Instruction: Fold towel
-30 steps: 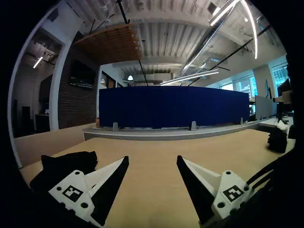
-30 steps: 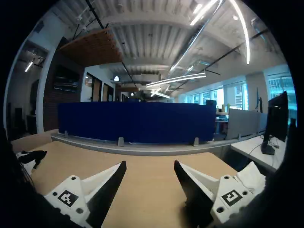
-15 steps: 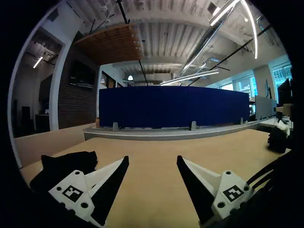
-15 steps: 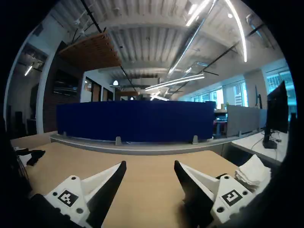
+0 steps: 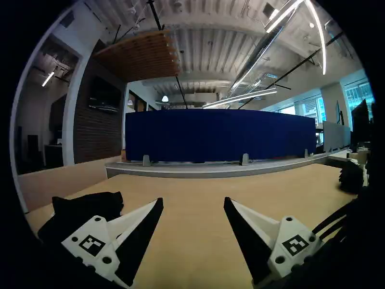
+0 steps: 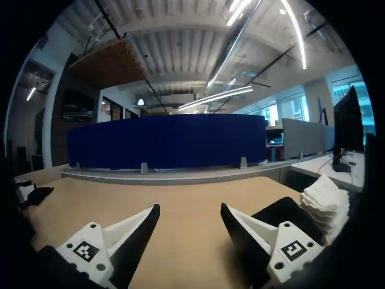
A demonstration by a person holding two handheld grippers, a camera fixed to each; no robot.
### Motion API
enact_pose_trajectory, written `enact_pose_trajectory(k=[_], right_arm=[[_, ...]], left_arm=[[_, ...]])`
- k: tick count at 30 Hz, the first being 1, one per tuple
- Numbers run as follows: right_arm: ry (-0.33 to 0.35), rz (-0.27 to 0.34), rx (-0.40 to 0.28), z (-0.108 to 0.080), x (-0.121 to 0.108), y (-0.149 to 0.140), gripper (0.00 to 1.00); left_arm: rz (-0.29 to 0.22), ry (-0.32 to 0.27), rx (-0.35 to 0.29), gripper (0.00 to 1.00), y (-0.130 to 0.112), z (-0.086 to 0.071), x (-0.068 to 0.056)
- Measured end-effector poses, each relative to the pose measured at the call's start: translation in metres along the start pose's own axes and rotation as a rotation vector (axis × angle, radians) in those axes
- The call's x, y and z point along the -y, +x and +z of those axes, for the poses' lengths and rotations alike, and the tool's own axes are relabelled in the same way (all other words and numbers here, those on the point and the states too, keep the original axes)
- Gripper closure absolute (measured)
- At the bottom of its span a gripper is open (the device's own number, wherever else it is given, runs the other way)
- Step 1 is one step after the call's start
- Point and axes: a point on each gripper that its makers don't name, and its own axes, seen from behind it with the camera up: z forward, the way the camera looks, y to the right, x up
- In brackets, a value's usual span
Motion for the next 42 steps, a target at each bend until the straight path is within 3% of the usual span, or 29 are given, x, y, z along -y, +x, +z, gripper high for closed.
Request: enact_pose_trajectory(k=[15,42], right_arm=[[0.02,0.049,-0.017,0.0,-0.005,-0.013,0.02],[0.037,-0.04,-0.052,-0.01,0.005,-0.016,0.02]], left_arm=[[0.0,0.0,0.0,0.06,0.0,0.0,0.0],[0.0,0.0,0.0,0.06,0.0,0.0,0.0]])
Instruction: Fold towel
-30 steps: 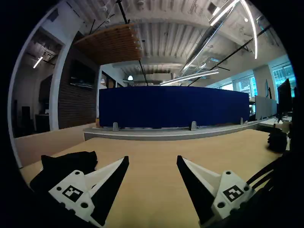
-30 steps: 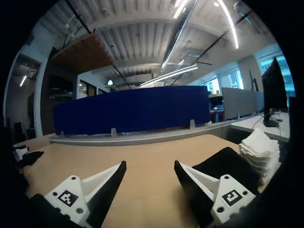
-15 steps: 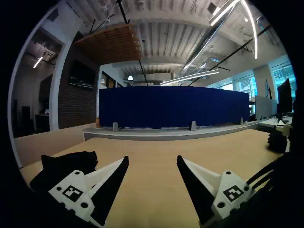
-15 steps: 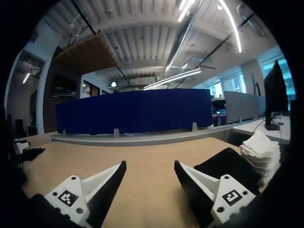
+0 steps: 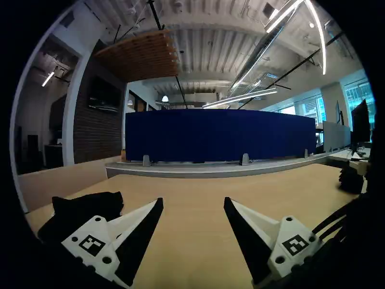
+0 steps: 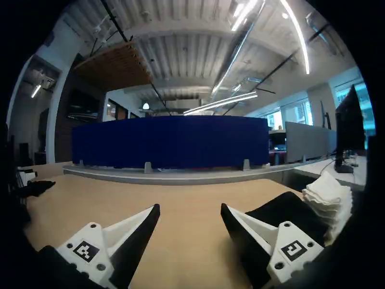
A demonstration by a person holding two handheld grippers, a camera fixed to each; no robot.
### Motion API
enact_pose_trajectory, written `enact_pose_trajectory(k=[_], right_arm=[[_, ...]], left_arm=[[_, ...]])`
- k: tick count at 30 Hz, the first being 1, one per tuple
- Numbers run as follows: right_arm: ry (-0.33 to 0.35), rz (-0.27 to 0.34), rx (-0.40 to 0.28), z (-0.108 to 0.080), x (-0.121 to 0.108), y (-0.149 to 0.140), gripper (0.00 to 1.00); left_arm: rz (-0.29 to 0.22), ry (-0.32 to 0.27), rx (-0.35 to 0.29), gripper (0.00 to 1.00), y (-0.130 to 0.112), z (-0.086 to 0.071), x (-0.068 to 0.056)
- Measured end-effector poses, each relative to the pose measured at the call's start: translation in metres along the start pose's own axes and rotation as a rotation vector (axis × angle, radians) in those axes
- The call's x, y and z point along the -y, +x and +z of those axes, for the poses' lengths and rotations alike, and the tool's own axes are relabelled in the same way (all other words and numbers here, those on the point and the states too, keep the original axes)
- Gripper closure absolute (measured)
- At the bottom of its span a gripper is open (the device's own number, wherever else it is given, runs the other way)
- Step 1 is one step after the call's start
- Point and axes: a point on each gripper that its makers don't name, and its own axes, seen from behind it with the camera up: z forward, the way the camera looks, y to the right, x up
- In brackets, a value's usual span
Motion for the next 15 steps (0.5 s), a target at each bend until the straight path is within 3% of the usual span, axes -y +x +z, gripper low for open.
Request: enact_pose_trajectory(k=[15], right_arm=[[-0.003,-0.009,0.002,0.0008,-0.0006,-0.0042,0.01]], left_arm=[[0.0,0.0,0.0,0.07,-0.0001,-0.0006,0.0]])
